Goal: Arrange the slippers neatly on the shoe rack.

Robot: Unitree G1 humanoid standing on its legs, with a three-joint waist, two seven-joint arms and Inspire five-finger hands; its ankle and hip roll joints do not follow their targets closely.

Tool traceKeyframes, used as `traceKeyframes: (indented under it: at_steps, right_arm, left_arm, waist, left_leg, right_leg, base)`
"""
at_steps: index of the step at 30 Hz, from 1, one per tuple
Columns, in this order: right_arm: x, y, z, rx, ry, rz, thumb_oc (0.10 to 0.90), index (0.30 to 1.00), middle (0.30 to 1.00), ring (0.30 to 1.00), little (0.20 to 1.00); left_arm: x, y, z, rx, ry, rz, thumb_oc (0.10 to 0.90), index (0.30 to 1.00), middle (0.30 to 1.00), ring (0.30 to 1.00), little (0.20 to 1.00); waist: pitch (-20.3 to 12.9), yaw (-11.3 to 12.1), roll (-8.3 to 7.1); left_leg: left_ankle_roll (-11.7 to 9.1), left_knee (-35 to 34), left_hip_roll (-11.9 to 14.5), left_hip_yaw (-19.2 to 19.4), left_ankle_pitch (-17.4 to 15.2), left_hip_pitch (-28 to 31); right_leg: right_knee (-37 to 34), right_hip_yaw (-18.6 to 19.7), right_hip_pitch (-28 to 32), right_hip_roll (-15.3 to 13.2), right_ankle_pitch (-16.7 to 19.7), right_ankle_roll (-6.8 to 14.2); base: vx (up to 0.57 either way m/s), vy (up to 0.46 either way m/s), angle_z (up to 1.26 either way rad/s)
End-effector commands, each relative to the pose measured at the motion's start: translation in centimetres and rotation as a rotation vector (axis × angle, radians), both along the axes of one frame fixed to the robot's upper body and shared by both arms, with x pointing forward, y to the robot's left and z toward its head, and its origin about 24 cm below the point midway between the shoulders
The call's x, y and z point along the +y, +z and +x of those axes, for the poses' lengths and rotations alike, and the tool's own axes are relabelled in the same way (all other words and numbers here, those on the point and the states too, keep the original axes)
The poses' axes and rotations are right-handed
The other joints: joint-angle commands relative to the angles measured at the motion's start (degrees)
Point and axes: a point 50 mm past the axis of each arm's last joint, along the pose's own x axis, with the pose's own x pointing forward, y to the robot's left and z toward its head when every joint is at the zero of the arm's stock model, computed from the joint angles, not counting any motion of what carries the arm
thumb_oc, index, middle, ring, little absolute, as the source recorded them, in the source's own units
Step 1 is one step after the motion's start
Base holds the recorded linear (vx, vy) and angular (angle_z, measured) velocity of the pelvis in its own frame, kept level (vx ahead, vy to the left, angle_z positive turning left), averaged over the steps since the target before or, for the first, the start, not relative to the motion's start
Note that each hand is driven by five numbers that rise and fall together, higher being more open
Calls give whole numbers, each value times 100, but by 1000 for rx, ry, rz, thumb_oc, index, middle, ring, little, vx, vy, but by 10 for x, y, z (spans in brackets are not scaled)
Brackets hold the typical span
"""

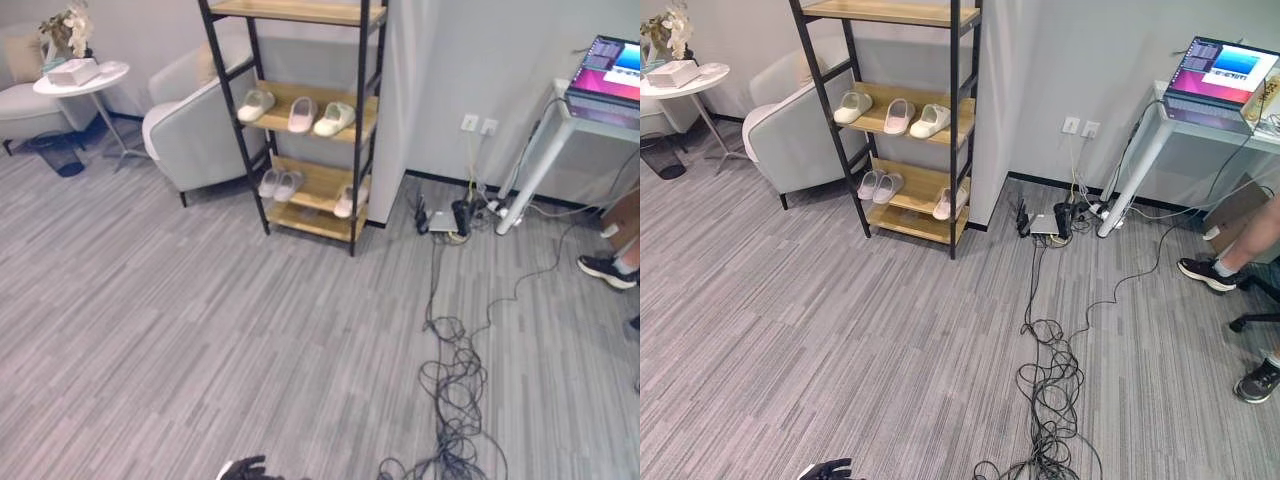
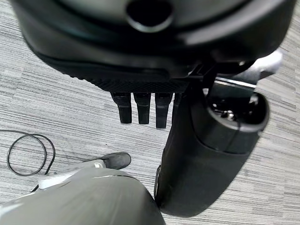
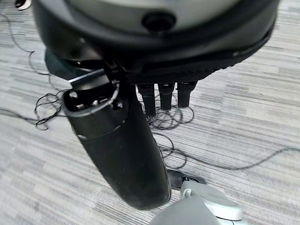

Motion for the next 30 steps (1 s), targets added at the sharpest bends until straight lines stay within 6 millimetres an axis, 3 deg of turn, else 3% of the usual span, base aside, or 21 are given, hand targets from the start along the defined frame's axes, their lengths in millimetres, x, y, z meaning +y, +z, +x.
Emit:
traceKeyframes:
  at_steps: [1, 17, 23, 26, 30]
  right_arm:
    - [-9, 5, 13, -20, 38, -54, 800, 900, 900, 900, 900]
    - [-12, 5, 11, -3, 63, -73, 800, 900, 900, 900, 900]
    - [-15, 7, 17, -21, 82, -86, 800, 900, 900, 900, 900]
    - [-18, 9, 19, -27, 80, -99, 800, 900, 900, 900, 900]
    - [-20, 10, 20, -29, 66, -103, 800, 900, 900, 900, 900]
  left_arm:
    - [10, -1, -6, 60, -23, 64, 800, 900, 900, 900, 900]
    - [8, -1, -7, 72, -35, 68, 800, 900, 900, 900, 900]
    - [3, 0, 5, 40, -72, 63, 800, 900, 900, 900, 900]
    - [2, 1, 11, 26, -89, 67, 800, 900, 900, 900, 900]
    - [1, 1, 9, 35, -90, 67, 800, 900, 900, 900, 900]
  waist:
    - [-135, 4, 2]
    - [-20, -4, 27]
    - [222, -13, -59]
    - [350, -2, -109]
    - [392, 48, -139]
  left_leg:
    - [-322, -54, 100, 295, 143, -186]
    - [-350, 162, 167, 218, 90, -193]
    - [-438, 1231, 215, 225, -127, -779]
    - [-475, 1868, 255, 265, -44, -1184]
    - [-368, 1817, 251, 396, -36, -1603]
  right_leg:
    - [27, 51, 75, -73, -373, 465]
    - [105, -9, 84, -19, -462, 379]
    - [252, 22, -5, -20, -543, 257]
    - [315, -2, 1, -45, -599, 172]
    - [252, -35, 120, -33, -672, 189]
  base:
    - [0, 0, 0]
    - [19, -34, 1]
    - [-9, -58, 5]
    - [13, -41, 28]
    - [126, 14, 11]
